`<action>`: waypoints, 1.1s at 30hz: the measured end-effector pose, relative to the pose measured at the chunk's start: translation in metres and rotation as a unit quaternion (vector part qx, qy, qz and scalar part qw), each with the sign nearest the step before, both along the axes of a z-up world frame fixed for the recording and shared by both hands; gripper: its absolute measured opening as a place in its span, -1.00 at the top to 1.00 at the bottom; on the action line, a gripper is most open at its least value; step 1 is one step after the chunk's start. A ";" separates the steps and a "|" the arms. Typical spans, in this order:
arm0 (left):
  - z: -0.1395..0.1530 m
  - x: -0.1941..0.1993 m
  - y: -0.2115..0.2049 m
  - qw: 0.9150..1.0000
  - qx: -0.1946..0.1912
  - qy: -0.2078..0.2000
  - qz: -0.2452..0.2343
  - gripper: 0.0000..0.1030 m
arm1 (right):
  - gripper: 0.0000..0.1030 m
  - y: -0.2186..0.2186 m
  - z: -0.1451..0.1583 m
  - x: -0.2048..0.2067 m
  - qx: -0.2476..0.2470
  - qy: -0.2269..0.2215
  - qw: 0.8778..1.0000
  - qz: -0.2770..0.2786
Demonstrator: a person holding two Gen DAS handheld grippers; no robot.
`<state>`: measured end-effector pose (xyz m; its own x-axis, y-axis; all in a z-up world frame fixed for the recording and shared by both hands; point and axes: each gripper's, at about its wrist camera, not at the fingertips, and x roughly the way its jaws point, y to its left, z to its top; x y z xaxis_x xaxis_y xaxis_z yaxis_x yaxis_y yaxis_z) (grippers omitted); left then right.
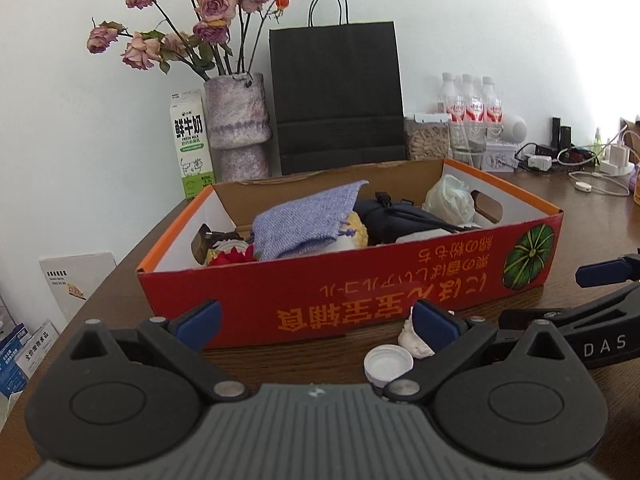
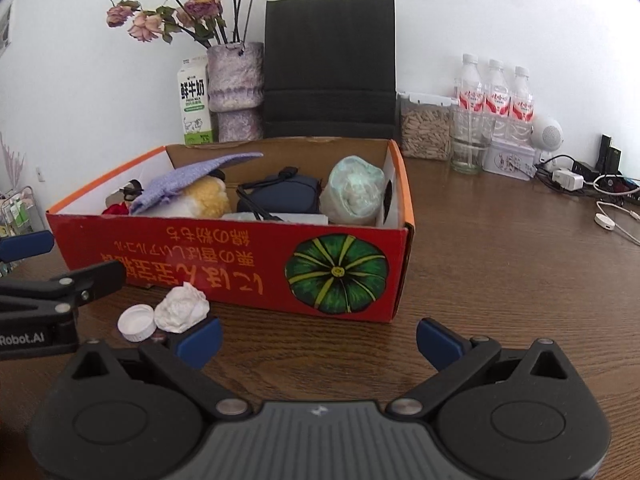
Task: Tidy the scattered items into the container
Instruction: 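Grasp the white bottle cap with the left gripper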
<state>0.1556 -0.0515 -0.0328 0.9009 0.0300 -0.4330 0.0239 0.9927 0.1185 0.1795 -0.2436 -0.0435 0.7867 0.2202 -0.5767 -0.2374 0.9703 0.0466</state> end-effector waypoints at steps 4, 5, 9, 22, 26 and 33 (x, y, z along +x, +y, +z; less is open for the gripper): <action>-0.006 0.010 -0.005 0.999 0.007 0.035 -0.007 -1.00 | -1.00 -0.002 -0.005 0.007 -0.002 0.027 1.000 -0.011; -0.007 0.012 -0.005 0.999 0.006 0.042 -0.009 -1.00 | -1.00 -0.002 -0.007 0.009 -0.002 0.037 0.999 -0.011; -0.009 0.018 0.000 0.998 -0.013 0.063 -0.009 -1.00 | -1.00 -0.001 -0.008 0.009 -0.011 0.036 0.999 -0.017; -0.014 0.028 0.007 0.993 -0.049 0.101 -0.019 -0.17 | -1.00 0.003 -0.008 0.010 -0.021 0.037 0.999 -0.014; -0.013 0.024 0.002 0.993 -0.047 0.097 -0.042 0.40 | -1.00 0.003 -0.008 0.010 -0.021 0.037 0.999 -0.015; -0.012 0.018 0.005 0.992 -0.064 0.096 -0.048 0.44 | -1.00 0.003 -0.008 0.010 -0.021 0.037 0.999 -0.015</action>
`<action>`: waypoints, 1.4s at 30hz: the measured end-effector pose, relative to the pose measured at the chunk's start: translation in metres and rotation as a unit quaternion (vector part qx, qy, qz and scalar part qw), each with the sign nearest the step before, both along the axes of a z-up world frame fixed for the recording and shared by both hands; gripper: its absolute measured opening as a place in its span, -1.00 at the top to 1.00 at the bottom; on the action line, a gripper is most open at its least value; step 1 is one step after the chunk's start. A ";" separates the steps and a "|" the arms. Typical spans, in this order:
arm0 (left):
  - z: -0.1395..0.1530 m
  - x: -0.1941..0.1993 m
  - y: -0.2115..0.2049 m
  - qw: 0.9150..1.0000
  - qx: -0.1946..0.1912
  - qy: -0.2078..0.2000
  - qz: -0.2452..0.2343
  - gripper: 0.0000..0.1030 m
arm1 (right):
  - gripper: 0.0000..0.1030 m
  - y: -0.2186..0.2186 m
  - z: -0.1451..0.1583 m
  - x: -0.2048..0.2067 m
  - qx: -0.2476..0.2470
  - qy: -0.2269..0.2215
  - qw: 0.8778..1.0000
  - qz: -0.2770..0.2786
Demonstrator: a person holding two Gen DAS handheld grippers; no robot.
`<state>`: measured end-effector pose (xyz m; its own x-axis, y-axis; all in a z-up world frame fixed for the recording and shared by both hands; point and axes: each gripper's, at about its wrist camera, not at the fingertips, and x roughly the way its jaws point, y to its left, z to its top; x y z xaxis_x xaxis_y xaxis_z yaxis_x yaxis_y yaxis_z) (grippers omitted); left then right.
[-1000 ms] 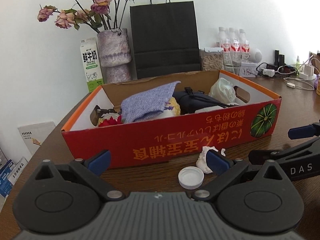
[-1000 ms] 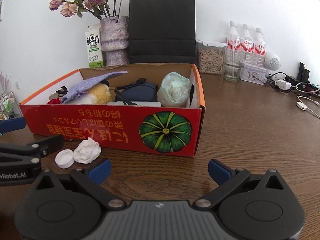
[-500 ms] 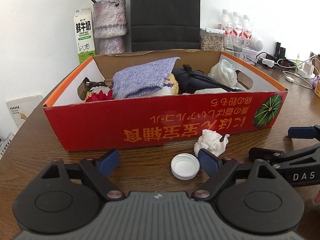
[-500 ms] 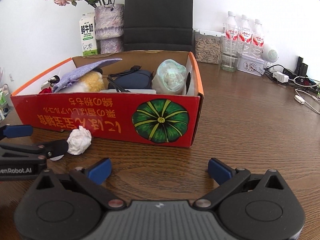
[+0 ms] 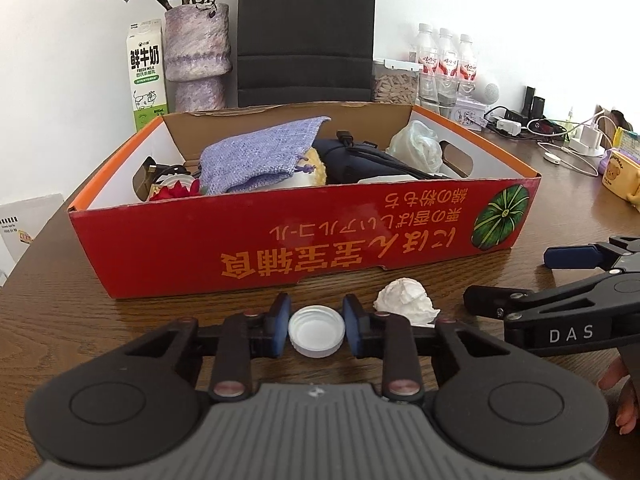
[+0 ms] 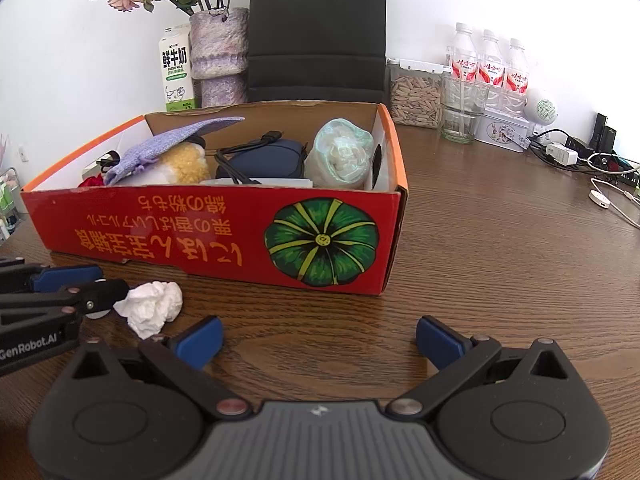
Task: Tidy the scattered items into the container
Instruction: 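Grasp the white bottle cap with the left gripper, then grasp the crumpled white item with the right gripper while the left gripper holds the cap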
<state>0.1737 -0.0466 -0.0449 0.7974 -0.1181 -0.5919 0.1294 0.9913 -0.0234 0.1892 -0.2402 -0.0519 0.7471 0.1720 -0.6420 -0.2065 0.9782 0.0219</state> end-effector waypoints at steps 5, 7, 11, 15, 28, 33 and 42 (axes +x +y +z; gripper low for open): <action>0.001 -0.001 0.009 1.000 -0.026 -0.001 0.006 0.43 | -1.00 0.000 0.000 0.000 0.000 0.000 1.000 0.000; 0.002 -0.002 0.014 0.999 -0.041 -0.004 0.011 0.44 | -1.00 0.000 0.000 0.000 0.001 0.000 1.000 0.000; 0.002 -0.004 0.026 0.998 -0.064 -0.010 0.021 0.44 | -1.00 0.000 0.000 0.001 0.001 0.000 1.000 0.000; 0.005 -0.007 0.040 0.996 -0.073 -0.024 0.036 0.44 | -1.00 0.002 0.000 0.000 -0.001 0.000 1.000 0.002; 0.011 -0.014 0.075 0.993 -0.055 -0.052 0.090 0.43 | -0.87 0.025 0.012 -0.024 0.014 -0.063 0.998 0.029; 0.011 -0.015 0.079 0.992 -0.057 -0.053 0.095 0.43 | -0.75 0.053 0.012 -0.019 0.004 -0.051 0.997 0.062; 0.010 -0.014 0.079 0.993 -0.055 -0.053 0.091 0.43 | 0.29 0.073 0.008 -0.010 0.018 -0.026 0.994 0.103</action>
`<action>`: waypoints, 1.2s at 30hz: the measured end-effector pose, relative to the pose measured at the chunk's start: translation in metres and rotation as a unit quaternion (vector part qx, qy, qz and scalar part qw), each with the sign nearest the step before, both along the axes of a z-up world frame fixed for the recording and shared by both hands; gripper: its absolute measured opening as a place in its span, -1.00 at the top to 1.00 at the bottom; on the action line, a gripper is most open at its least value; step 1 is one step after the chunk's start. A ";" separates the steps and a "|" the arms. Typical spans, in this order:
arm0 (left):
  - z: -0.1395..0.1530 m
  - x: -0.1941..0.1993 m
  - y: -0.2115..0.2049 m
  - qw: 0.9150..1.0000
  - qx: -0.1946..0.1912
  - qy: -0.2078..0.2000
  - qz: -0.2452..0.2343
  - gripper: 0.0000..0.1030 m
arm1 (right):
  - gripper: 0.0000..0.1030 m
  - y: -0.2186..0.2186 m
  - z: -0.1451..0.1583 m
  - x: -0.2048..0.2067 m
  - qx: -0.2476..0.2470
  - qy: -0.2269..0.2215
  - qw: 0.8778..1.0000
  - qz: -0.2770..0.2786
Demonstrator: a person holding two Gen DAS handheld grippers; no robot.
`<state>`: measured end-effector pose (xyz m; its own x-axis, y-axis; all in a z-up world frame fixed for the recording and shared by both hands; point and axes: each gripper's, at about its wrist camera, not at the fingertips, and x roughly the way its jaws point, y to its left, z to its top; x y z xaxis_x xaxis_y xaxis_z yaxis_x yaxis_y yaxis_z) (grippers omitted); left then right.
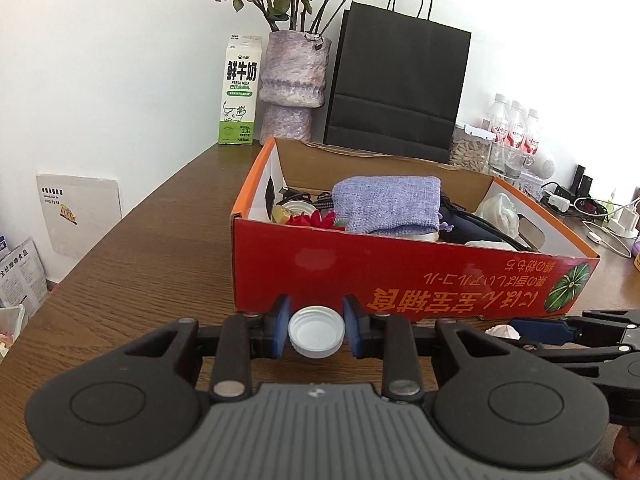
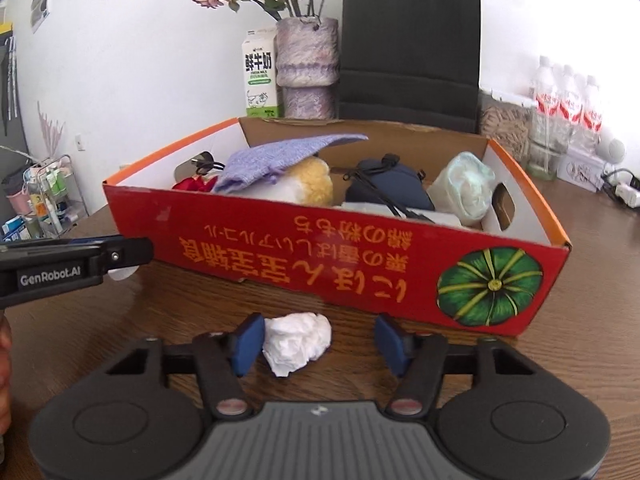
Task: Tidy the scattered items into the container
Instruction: 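Grasp the crumpled white item with the right gripper while the left gripper holds the cap, then carry the white cap and crumpled white item over the box with both grippers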
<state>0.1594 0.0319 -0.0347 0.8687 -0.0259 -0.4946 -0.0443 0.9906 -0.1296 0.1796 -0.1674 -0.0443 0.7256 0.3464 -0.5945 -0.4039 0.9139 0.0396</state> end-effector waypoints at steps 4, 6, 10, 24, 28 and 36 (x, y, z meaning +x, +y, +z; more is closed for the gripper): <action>0.000 0.000 0.001 1.000 0.000 0.000 0.000 0.43 | 0.57 0.004 0.001 -0.009 0.000 -0.005 1.000 0.017; 0.000 -0.001 0.001 1.000 0.001 0.000 0.001 0.43 | 0.57 0.003 0.003 -0.014 0.007 -0.013 1.000 0.019; 0.000 -0.001 0.001 1.000 0.004 -0.001 0.006 0.43 | 0.57 0.001 0.008 -0.021 0.007 -0.040 0.999 0.010; 0.010 -0.024 0.001 0.998 0.001 -0.059 0.020 0.43 | 0.57 -0.021 0.024 -0.040 0.051 -0.115 0.992 -0.013; 0.021 -0.029 -0.002 0.997 -0.004 -0.080 0.011 0.43 | 0.57 -0.023 0.030 -0.040 0.056 -0.129 0.990 -0.014; 0.052 -0.016 -0.010 0.993 -0.004 -0.121 0.001 0.43 | 0.57 -0.034 0.052 -0.022 0.070 -0.156 0.985 -0.036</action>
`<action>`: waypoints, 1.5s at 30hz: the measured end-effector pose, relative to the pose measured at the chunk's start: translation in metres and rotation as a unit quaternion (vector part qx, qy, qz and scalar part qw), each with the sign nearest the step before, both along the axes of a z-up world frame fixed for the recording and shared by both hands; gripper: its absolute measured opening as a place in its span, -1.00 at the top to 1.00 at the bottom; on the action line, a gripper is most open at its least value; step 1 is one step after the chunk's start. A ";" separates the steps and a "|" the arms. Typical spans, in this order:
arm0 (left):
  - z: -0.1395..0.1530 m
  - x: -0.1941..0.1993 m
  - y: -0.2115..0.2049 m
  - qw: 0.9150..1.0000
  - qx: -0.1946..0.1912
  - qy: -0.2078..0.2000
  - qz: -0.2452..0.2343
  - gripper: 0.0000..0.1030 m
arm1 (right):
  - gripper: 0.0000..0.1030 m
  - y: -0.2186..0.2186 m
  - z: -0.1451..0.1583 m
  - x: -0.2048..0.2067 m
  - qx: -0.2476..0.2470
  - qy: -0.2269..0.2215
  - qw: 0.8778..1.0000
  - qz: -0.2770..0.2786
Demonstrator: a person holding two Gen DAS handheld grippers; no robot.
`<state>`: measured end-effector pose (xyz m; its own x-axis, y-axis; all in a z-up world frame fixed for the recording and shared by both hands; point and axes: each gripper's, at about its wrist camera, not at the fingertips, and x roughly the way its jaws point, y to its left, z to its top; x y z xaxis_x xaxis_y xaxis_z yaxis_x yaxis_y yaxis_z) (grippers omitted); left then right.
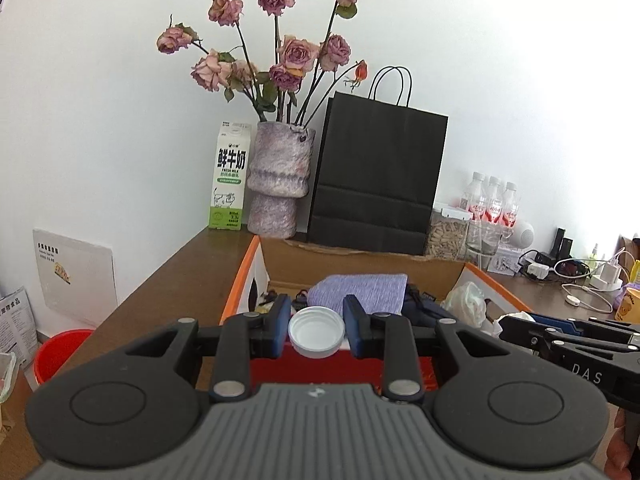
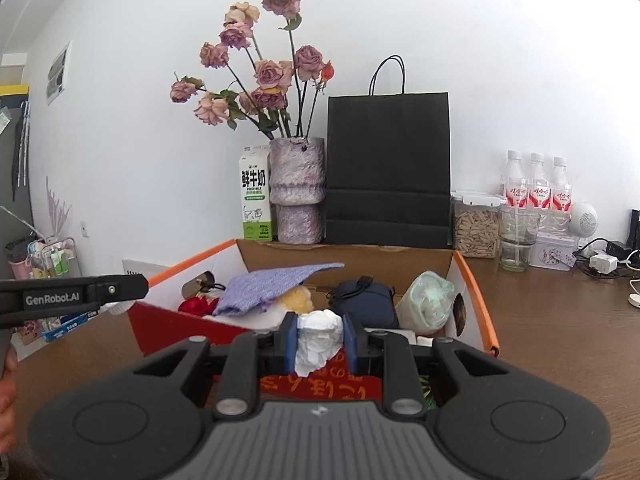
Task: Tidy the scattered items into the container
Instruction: 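Carry the white cap and crumpled white item over the box with both grippers, then open the left gripper to drop the white cap into the box, then open the right gripper to drop the crumpled white item into the box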
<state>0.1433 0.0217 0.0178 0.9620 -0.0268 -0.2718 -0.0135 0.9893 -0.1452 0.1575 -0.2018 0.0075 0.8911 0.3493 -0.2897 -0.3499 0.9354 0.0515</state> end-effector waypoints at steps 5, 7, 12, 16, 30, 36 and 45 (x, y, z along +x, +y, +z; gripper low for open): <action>0.021 0.017 -0.014 1.000 -0.002 -0.026 -0.010 0.43 | 0.56 -0.005 0.014 0.026 0.006 -0.014 1.000 -0.015; 0.028 0.027 -0.020 0.999 0.001 -0.038 -0.016 0.43 | 0.57 -0.006 0.018 0.039 0.010 -0.013 1.000 -0.018; 0.042 0.064 -0.026 0.998 0.000 -0.055 -0.004 0.43 | 0.56 -0.003 0.030 0.076 0.020 -0.019 0.999 -0.027; 0.031 0.099 -0.023 0.998 -0.015 -0.051 0.024 0.43 | 0.56 -0.001 0.026 0.106 0.033 -0.015 0.999 -0.039; -0.007 0.119 -0.008 0.999 0.011 -0.009 0.047 0.40 | 0.56 -0.001 -0.006 0.121 0.018 0.021 0.999 -0.044; -0.006 0.096 -0.018 0.995 0.025 -0.079 0.058 -1.00 | -0.41 0.001 -0.006 0.106 0.014 0.003 0.999 -0.051; -0.006 0.086 -0.028 0.993 0.050 -0.087 0.062 -1.00 | -1.00 0.003 0.002 0.089 0.006 -0.026 0.997 -0.070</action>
<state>0.2298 -0.0066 0.0118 0.9889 0.1127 -0.0964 -0.1186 0.9913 -0.0577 0.2465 -0.1992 0.0098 0.9448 0.2237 -0.2395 -0.2187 0.9746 0.0478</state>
